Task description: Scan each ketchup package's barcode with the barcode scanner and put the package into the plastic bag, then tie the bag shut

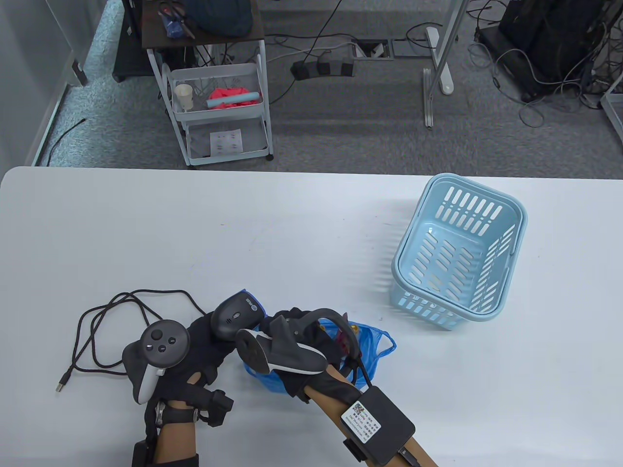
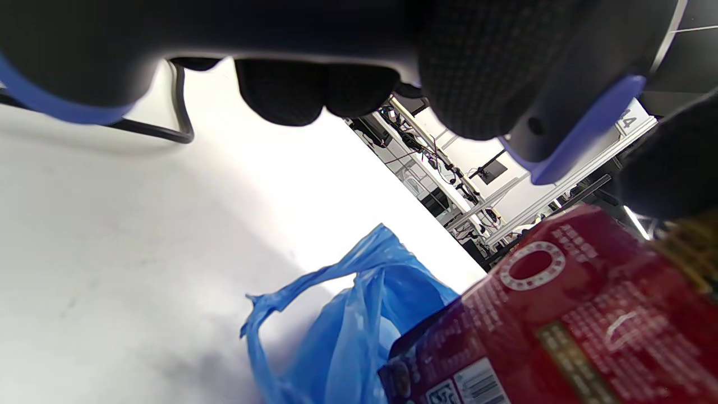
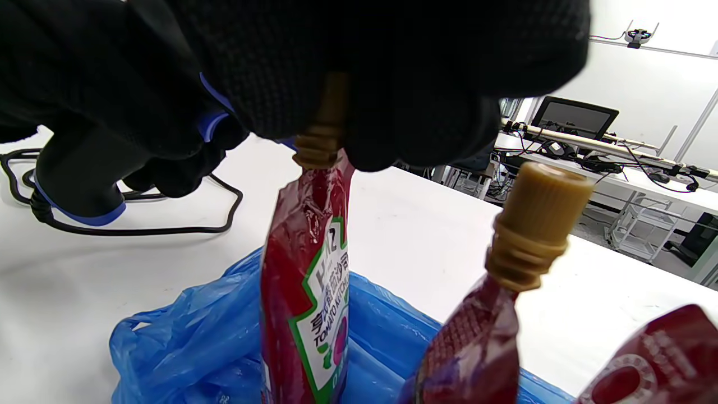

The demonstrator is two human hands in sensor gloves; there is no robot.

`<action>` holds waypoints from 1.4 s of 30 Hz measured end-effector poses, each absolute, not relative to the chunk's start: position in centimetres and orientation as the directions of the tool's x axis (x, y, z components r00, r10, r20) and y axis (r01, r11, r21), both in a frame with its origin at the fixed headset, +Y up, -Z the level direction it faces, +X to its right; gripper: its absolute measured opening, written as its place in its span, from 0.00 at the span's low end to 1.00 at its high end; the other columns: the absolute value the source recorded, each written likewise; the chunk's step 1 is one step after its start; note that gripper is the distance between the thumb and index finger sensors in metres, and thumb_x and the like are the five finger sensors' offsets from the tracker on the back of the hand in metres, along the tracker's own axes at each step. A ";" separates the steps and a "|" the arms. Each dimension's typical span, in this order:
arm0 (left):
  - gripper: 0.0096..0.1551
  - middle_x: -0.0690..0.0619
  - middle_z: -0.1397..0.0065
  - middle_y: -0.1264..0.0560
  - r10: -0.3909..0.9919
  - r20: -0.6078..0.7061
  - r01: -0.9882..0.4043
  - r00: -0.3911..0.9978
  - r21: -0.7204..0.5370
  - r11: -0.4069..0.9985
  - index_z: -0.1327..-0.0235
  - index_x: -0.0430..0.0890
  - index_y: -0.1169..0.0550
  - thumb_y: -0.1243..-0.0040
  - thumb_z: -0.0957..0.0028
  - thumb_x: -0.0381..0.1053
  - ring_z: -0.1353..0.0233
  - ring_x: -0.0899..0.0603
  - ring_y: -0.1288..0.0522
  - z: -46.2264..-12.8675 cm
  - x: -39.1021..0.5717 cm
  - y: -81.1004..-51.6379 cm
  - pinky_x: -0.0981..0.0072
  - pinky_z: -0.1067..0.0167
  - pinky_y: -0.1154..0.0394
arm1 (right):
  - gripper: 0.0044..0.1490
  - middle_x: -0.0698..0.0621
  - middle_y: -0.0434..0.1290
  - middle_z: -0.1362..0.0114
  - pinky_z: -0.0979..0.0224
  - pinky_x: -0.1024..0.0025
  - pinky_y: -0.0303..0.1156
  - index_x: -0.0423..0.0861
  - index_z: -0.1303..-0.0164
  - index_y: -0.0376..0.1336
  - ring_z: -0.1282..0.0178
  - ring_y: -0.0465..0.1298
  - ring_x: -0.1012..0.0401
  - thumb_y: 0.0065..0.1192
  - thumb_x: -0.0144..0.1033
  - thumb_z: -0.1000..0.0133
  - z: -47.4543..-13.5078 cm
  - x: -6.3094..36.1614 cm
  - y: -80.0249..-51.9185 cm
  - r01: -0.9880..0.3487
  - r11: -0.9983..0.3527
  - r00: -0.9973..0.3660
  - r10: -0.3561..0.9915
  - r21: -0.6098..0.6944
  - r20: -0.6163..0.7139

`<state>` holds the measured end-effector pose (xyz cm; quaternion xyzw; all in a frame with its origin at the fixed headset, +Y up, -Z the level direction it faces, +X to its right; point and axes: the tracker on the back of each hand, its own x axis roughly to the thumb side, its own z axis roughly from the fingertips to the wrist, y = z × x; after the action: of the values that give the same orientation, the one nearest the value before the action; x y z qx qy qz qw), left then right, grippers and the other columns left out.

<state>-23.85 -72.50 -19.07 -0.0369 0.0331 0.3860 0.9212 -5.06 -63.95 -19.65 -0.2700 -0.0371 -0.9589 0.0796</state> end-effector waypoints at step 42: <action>0.29 0.54 0.35 0.22 0.681 -0.095 -0.687 0.726 -0.061 0.724 0.37 0.54 0.22 0.30 0.53 0.58 0.36 0.39 0.19 -19.1 -23.6 -72.6 0.44 0.35 0.26 | 0.39 0.37 0.69 0.27 0.30 0.43 0.67 0.42 0.24 0.61 0.32 0.71 0.41 0.64 0.48 0.43 -18.0 8.0 -58.4 -0.220 -0.970 -0.922 0.172 -0.105 0.346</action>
<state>-23.62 -72.59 -19.12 -0.0460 0.0331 0.3685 0.9279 7.99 -58.40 -18.01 -0.1697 0.0709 -0.9778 -0.1002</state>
